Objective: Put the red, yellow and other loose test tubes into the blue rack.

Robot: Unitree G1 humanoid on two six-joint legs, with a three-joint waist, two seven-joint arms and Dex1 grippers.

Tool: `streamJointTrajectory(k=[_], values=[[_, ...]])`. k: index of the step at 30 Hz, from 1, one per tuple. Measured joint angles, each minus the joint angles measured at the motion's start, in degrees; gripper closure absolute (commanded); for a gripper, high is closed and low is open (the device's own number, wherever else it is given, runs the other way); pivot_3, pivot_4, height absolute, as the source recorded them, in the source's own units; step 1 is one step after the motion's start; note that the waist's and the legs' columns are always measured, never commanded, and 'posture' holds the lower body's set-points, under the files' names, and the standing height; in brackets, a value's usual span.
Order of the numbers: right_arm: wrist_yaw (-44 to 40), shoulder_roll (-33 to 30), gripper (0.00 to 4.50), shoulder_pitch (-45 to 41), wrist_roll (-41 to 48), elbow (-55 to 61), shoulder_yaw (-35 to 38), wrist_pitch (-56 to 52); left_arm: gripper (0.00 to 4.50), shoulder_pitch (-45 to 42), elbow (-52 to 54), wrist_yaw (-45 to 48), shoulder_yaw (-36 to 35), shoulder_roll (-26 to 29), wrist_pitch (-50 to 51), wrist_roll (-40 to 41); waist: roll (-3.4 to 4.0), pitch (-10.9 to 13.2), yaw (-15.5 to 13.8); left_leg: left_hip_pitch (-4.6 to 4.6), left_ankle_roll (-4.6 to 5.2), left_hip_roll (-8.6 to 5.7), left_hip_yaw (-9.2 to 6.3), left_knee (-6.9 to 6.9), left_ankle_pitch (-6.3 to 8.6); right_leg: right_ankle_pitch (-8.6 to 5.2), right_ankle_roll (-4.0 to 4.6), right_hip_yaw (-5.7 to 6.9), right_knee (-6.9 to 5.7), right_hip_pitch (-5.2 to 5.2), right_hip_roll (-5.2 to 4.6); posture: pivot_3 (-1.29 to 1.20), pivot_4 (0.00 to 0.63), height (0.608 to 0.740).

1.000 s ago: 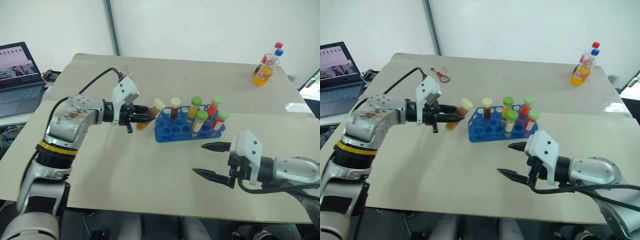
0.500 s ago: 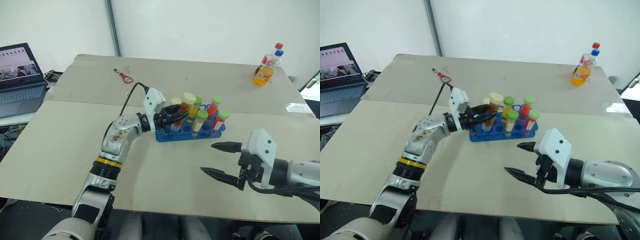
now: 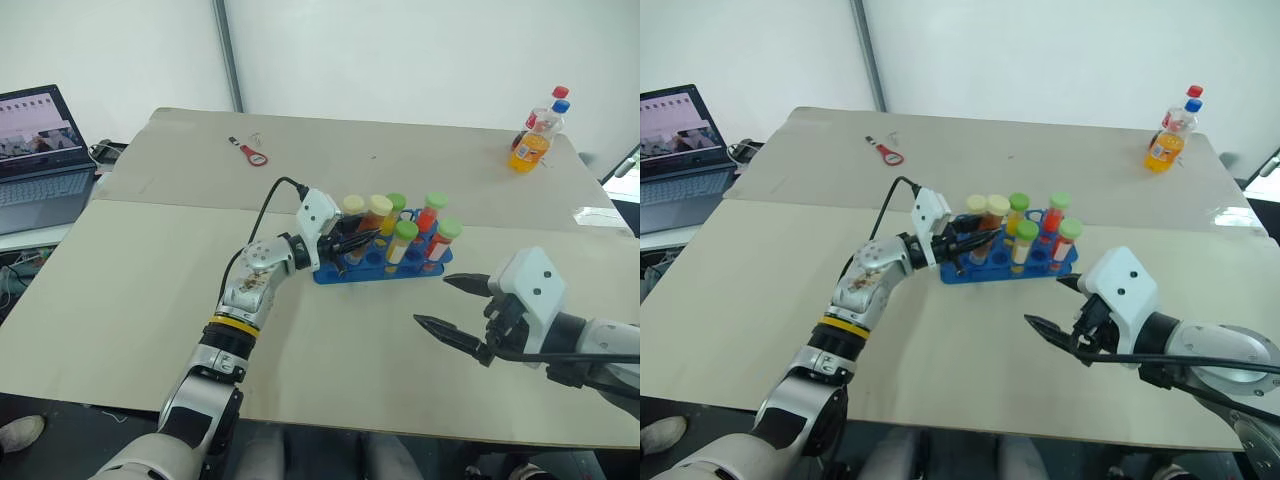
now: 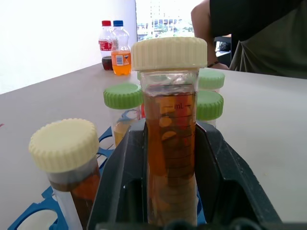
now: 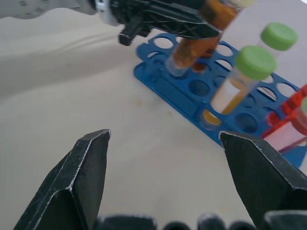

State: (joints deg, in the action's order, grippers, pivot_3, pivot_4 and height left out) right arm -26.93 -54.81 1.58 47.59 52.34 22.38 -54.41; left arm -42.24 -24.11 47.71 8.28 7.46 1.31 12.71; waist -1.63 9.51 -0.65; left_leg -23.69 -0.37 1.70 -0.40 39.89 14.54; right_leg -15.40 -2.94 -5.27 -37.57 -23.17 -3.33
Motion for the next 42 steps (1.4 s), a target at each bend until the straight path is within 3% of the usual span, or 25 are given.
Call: streamJointTrajectory(k=[29, 36, 42], values=[[3.5, 0.5, 0.44, -2.9, -2.5, -1.8, -3.4, -0.5, 3.65, 5.8, -4.0, -8.2, -0.3, -5.4, -10.8, -4.2, 0.01, 0.0, -0.1, 0.10, 0.00, -0.01, 0.01, -0.01, 0.00, -0.01, -0.01, -0.02, 0.02, 0.09, 0.00, 0.00, 0.150, 0.728], [3.5, 0.5, 0.44, -3.2, -2.5, -2.4, -3.6, -0.8, 0.21, 7.4, -4.8, -6.5, 0.0, -3.5, -11.4, -4.7, 0.01, 0.0, 0.1, 0.10, 0.00, 0.00, 0.01, -0.04, 0.00, 0.00, -0.01, -0.02, 0.00, 0.06, 0.01, 0.00, 0.150, 0.728], [3.1, 2.4, 0.44, -3.9, -3.7, -5.4, -3.8, 0.7, 0.06, 11.0, 2.8, -2.6, 0.6, 5.3, -7.7, -4.9, 0.02, 0.0, 0.5, 0.12, 0.00, 0.03, 0.02, -0.10, 0.00, -0.01, -0.01, -0.04, 0.00, 0.03, 0.03, 0.00, 0.150, 0.728]])
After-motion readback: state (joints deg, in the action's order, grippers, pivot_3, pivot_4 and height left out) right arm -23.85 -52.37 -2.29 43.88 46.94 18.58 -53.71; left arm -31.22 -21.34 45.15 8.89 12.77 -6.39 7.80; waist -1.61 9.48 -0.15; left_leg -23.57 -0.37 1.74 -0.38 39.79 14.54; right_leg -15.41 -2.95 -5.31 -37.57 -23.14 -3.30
